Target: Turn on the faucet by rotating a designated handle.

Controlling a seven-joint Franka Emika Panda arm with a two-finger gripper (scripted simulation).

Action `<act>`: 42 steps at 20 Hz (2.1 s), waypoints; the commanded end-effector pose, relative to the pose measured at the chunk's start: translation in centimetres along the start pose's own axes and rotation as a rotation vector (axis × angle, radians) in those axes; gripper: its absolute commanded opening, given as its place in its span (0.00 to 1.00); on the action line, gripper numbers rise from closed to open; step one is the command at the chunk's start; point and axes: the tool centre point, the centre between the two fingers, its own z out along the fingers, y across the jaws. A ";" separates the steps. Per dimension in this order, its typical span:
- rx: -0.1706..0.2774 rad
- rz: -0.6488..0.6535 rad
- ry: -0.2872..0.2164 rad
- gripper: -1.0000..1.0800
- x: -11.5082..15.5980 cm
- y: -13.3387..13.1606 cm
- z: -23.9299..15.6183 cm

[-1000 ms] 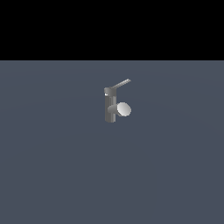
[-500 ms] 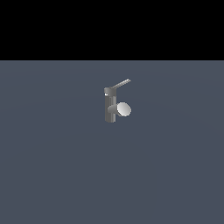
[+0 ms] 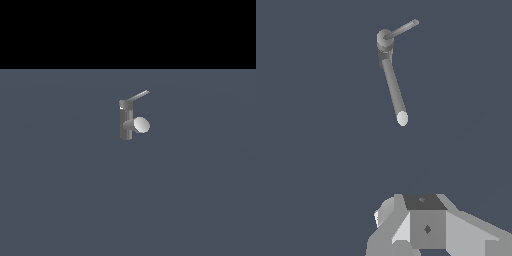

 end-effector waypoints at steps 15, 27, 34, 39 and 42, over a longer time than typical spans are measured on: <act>-0.021 0.376 0.007 0.00 12.5 0.5 3.0; -0.027 0.680 0.014 0.00 22.4 1.5 8.9; -0.025 0.857 0.016 0.00 27.6 2.4 13.6; -0.021 0.983 0.017 0.00 30.9 3.1 17.6; -0.018 1.060 0.017 0.00 32.8 3.6 20.2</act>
